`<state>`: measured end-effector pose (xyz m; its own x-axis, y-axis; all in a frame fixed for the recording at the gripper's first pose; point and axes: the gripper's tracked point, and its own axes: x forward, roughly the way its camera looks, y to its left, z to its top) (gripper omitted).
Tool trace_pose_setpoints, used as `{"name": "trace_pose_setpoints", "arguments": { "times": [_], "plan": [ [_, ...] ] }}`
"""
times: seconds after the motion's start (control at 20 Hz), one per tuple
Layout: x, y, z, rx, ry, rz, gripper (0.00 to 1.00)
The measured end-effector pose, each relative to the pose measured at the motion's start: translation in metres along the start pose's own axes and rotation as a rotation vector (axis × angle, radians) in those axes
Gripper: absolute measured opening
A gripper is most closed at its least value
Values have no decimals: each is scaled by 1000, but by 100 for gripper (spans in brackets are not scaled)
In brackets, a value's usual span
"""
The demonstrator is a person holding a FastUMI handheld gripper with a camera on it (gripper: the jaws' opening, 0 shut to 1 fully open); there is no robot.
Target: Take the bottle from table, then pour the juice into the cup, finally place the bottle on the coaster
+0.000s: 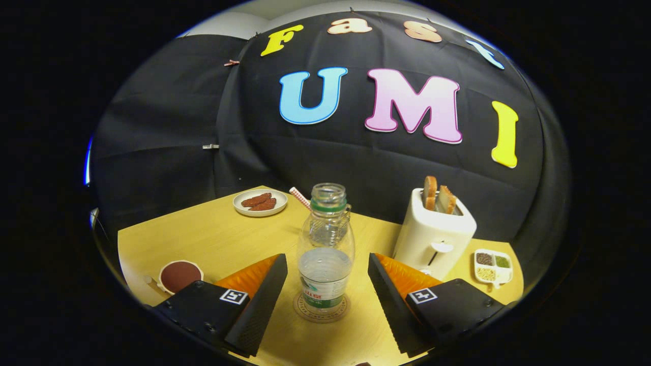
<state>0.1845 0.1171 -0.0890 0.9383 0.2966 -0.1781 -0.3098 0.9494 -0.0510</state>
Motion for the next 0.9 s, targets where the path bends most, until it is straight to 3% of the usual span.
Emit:
{"name": "trace_pose_setpoints", "arguments": {
  "times": [0.35,0.55,0.9],
  "plan": [
    [-90,-25,98,-38,-128,-134,98],
    [-153,-42,141,33,-162,-232,98],
    [-262,-68,135,76,-152,-408,98]
  ]
}}
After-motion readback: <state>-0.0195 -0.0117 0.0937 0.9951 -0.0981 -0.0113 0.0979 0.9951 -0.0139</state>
